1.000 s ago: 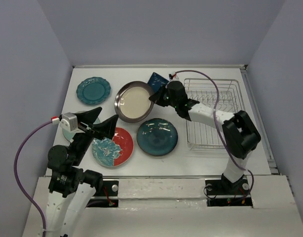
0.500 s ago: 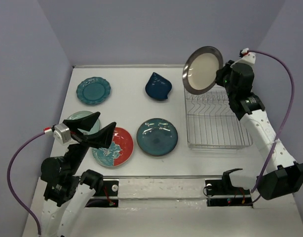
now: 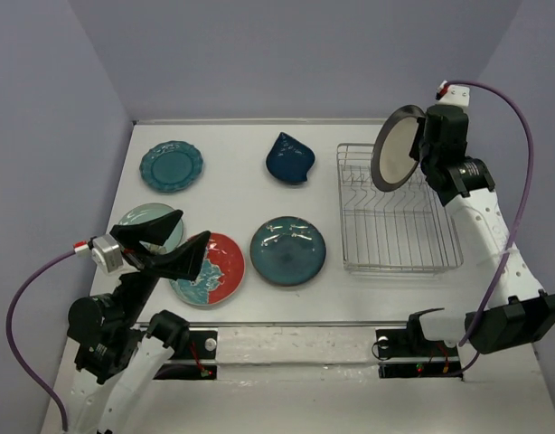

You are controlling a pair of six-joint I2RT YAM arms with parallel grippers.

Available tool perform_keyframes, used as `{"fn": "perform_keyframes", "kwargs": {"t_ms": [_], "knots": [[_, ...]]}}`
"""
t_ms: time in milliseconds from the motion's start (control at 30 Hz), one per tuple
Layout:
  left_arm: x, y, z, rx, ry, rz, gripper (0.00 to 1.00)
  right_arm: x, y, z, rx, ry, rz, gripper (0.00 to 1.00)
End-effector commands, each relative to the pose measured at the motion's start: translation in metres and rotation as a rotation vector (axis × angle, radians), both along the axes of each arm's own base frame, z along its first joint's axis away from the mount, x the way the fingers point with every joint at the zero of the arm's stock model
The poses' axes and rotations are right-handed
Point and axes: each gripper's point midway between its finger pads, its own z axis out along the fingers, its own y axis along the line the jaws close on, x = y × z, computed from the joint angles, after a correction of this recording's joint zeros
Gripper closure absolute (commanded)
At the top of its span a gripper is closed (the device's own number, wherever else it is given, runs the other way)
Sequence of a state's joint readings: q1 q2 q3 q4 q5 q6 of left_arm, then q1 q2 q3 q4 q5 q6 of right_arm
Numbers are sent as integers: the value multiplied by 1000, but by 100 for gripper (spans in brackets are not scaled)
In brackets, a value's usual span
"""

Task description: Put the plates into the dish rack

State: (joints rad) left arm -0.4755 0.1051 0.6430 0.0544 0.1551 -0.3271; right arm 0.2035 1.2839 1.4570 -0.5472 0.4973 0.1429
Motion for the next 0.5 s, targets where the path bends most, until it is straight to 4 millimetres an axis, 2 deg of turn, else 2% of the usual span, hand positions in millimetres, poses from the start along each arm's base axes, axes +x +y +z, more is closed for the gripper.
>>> {"fn": "perform_keyframes", "kwargs": {"t_ms": [0,100,200,400,467], "knots": [[-11,7,21,-33,-67,9,1,4,9,58,119,-173,-2,93],[-10,7,20,-31,-63,9,1,10,14,46,124,-141,14,93],[-9,6,19,-27,-56,7,1,11,7,42,82,-127,-12,93],[-9,5,19,-26,-57,6,1,11,-37,64,-87,-167,-188,93],[-10,6,20,-28,-61,6,1,8,-47,85,-98,-248,-209,93]]}}
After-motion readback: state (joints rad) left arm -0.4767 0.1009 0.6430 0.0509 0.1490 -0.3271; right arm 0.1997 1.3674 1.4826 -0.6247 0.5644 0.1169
